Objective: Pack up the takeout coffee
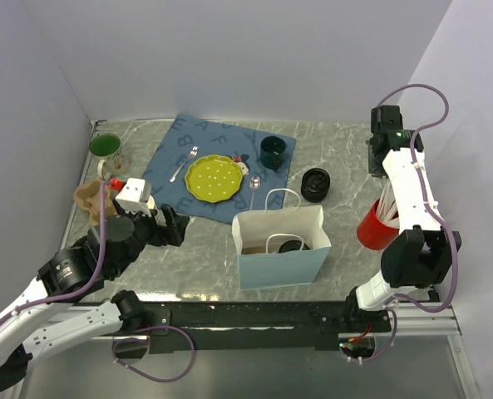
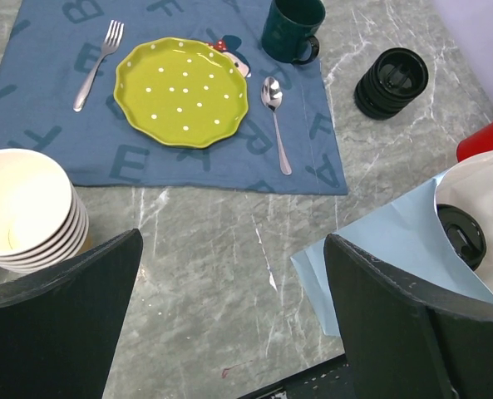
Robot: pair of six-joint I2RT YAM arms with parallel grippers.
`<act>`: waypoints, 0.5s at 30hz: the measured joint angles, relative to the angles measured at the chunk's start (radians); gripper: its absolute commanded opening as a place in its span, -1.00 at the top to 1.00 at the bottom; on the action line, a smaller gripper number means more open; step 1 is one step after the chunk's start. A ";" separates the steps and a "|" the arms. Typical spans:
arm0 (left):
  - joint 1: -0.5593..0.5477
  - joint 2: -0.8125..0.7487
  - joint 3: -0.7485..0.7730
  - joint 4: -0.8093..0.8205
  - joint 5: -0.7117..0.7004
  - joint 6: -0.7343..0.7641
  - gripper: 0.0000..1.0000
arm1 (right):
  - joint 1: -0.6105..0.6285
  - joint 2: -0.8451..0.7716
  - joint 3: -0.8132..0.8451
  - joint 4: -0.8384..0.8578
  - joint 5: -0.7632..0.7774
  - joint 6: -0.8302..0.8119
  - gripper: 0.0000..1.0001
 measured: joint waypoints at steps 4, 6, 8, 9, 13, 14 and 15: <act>0.000 0.000 0.000 -0.008 -0.001 0.000 -0.94 | 0.000 0.000 0.000 -0.007 0.001 0.000 0.57; 0.000 -0.002 0.000 -0.012 -0.002 0.000 -0.93 | 0.000 0.000 0.000 -0.009 0.003 0.000 0.56; 0.000 -0.004 0.000 -0.013 -0.006 0.000 -0.94 | 0.000 0.000 0.000 -0.010 0.006 0.000 0.56; 0.000 -0.005 0.000 -0.012 -0.007 0.000 -0.94 | 0.000 0.000 0.000 -0.011 0.008 0.000 0.57; 0.000 -0.005 0.000 -0.012 -0.011 0.008 -0.94 | 0.000 0.000 -0.004 -0.012 0.018 0.000 0.77; 0.000 -0.005 0.000 -0.013 -0.013 0.010 -0.94 | 0.000 0.000 -0.004 -0.012 0.019 -0.001 0.82; 0.000 -0.006 0.000 -0.013 -0.016 0.014 -0.94 | 0.000 0.000 -0.004 -0.012 0.019 -0.001 0.93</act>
